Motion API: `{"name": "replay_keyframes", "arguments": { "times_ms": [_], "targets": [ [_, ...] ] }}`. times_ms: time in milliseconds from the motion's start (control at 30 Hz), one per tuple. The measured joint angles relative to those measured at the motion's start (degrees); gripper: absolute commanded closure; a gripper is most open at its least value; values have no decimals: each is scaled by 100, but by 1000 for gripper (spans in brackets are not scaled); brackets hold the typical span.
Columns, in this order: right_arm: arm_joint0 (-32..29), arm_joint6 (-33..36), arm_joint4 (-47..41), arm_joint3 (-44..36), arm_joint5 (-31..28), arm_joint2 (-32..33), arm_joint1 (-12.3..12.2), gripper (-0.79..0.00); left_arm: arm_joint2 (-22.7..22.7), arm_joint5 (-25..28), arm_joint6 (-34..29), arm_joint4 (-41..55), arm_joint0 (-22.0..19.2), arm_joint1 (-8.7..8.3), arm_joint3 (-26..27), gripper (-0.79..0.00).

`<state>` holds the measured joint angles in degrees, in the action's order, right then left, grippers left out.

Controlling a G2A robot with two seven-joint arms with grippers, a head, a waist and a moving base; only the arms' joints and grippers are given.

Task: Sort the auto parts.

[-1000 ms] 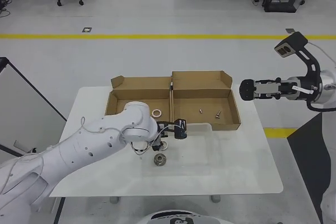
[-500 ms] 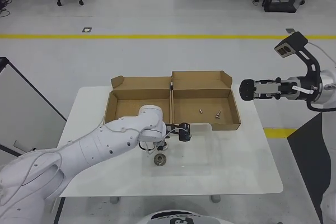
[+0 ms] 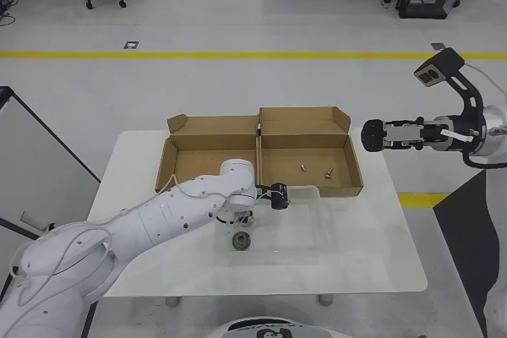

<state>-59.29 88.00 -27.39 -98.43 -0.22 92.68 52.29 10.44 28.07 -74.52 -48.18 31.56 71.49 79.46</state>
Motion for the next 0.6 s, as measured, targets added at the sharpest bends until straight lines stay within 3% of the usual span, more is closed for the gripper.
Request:
{"name": "replay_keyframes", "arguments": {
  "times_ms": [600],
  "targets": [
    [0,0,0,0,0,0,0,-785,-71,165,-5,44,33,273,-404,-277]
  ]
}}
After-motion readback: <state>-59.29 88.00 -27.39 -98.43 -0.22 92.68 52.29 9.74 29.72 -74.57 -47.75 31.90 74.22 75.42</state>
